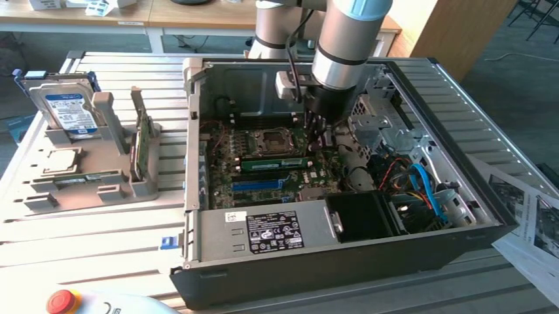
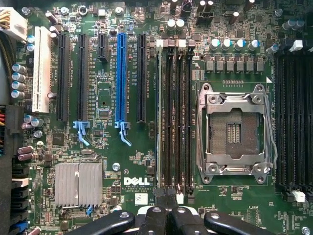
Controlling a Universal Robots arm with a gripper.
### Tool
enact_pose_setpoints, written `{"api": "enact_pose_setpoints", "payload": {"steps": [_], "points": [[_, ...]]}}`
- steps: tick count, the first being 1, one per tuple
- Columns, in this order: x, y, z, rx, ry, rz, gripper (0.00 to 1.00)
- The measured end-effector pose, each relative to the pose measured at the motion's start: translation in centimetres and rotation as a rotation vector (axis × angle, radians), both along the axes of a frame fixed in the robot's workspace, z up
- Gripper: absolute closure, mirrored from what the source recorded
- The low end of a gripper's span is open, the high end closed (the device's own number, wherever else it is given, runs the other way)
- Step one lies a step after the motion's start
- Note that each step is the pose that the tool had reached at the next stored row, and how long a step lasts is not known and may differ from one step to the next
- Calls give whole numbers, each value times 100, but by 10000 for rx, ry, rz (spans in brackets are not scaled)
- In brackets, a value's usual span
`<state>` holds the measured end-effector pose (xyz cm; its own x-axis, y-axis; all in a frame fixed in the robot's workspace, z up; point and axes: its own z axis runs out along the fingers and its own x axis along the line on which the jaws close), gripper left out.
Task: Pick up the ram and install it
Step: 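Press down the ram until it locks into place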
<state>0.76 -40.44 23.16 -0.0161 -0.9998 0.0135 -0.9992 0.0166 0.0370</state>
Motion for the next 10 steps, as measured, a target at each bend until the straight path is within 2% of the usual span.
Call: {"api": "enact_pose_setpoints", "payload": {"steps": [10], "points": [[0, 1, -55, -1, 1, -1, 89]]}}
